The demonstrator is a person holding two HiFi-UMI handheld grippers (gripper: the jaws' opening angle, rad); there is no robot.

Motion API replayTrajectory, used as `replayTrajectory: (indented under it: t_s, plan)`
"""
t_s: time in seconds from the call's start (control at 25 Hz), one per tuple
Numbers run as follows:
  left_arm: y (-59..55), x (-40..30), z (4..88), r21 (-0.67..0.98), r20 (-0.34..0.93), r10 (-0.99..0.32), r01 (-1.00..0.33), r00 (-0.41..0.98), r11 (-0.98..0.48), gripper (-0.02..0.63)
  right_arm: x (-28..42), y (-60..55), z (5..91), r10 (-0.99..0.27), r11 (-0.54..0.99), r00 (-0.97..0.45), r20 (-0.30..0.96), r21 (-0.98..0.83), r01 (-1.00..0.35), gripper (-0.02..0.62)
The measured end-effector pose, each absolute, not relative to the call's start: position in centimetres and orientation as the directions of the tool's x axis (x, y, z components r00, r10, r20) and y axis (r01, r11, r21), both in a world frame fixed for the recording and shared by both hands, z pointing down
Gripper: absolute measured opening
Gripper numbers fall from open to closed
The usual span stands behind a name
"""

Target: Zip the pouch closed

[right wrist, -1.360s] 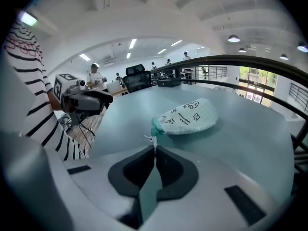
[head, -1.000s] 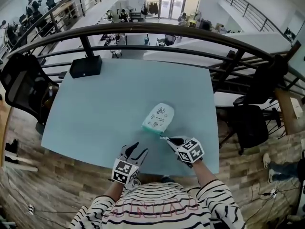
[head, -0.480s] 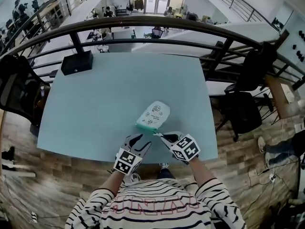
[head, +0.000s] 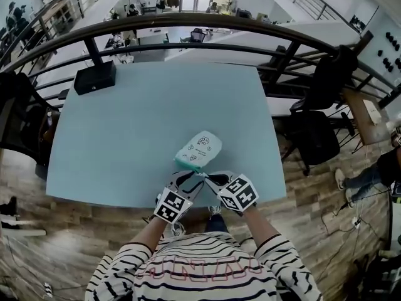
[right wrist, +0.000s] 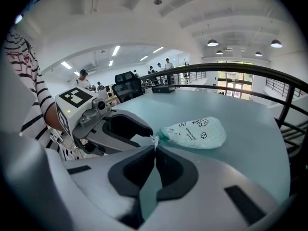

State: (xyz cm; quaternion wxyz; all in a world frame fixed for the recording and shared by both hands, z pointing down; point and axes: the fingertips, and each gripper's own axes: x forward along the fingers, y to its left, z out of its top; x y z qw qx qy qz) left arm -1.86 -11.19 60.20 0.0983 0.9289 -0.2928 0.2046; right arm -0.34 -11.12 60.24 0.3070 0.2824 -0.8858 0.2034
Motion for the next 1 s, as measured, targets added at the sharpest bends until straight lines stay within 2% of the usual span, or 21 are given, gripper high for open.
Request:
replayTrajectory:
  t_s: [0.28,0.84,1.0]
  plan:
    - [-11.2,-1.8,60.1,0.091,0.414,-0.502,-0.583,0.760,-0.807,0.176,-0.6,-10.9,60.5,-0.400,0.735,-0.630,0.666,-0.179,-0.654,0.034]
    - [-10.6,-0.6,59.7,0.172,0.371,-0.448,-0.534,0.813,-0.827,0.075,0.6,-10.8,60.4,-0.413,0.716,-0.625,0.663,-0.188,-0.672,0.034]
    - [-10.9,-0.2,60.1,0.156,0.390,-0.464,-0.553,0.796,-0.818,0.074,0.5,-10.8,60.4,-0.412,0.719,-0.624,0.664,-0.184,-0.671,0.034]
